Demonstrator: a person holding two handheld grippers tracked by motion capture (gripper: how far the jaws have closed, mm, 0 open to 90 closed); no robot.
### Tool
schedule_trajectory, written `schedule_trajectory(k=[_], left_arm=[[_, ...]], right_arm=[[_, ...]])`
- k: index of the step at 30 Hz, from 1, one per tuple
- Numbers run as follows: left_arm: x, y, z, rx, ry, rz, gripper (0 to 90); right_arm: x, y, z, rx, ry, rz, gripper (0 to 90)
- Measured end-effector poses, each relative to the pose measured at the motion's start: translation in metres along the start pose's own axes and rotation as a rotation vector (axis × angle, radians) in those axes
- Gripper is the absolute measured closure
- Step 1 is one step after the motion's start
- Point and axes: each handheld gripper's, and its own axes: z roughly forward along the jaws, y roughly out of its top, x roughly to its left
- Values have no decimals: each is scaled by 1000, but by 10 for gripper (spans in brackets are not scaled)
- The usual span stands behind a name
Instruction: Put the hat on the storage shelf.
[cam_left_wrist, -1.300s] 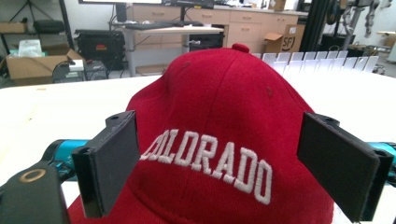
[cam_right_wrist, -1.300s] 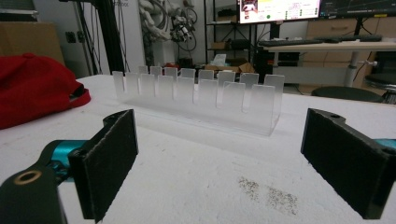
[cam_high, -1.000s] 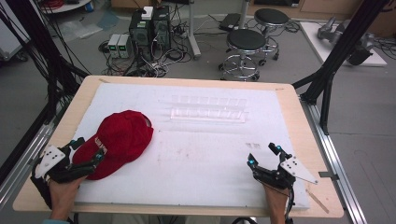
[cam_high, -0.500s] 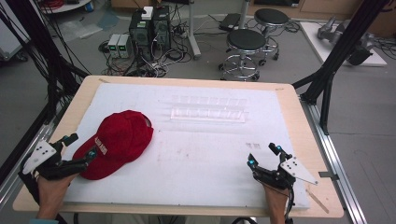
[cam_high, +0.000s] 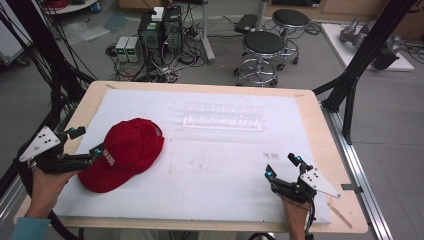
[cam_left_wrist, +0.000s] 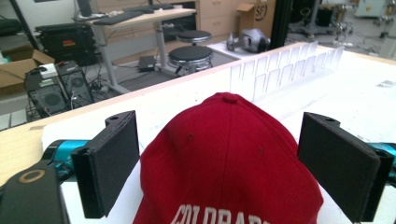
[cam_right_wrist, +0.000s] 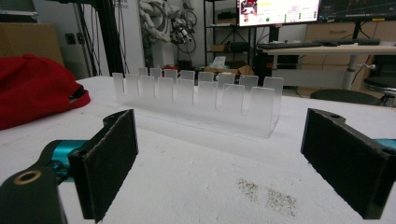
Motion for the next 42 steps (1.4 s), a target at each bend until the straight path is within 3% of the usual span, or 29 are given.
schedule_trajectory(k=[4,14,19,29,42], left_arm=[[1,4,7,34,-26,5,134],[8,17,33,176,-77,21,133],[6,16,42,215,-84,36,133],[10,6,64,353,-93,40,134],[9,-3,83,422,-131,32,134]], right_arm=[[0,0,0,-2,2,-4,100],[0,0,0,-2,-1,-5,100],[0,0,0,0,-1,1,100],[0,0,0,3,0,1,100],[0,0,0,0,-2,1,100]])
